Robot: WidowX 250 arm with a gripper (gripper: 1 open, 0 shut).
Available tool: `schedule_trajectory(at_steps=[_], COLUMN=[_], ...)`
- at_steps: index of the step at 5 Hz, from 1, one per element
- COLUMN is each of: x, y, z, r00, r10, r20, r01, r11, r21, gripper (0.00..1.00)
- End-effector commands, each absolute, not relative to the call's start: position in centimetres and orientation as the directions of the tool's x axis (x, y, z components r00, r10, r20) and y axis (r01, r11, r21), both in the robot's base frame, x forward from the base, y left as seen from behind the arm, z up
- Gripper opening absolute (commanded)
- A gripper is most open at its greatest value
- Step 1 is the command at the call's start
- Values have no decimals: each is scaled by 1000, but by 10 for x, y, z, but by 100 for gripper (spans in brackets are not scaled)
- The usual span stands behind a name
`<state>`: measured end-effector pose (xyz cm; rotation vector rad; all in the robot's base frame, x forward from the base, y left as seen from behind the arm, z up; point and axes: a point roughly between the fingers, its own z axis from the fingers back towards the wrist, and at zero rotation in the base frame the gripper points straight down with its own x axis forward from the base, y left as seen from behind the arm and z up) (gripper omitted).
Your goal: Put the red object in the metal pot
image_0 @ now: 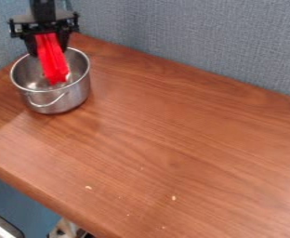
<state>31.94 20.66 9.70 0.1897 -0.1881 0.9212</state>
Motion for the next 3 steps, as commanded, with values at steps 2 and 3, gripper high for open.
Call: schedule_trajectory(at_steps=[2, 3], x=[302, 294], y=[229, 242], z=[112, 97], r00=[524, 491], r10=[810, 828], r20=[265, 270], r01=[-847, -869], r11=[528, 488], r21=[61, 85], gripper=[100, 100])
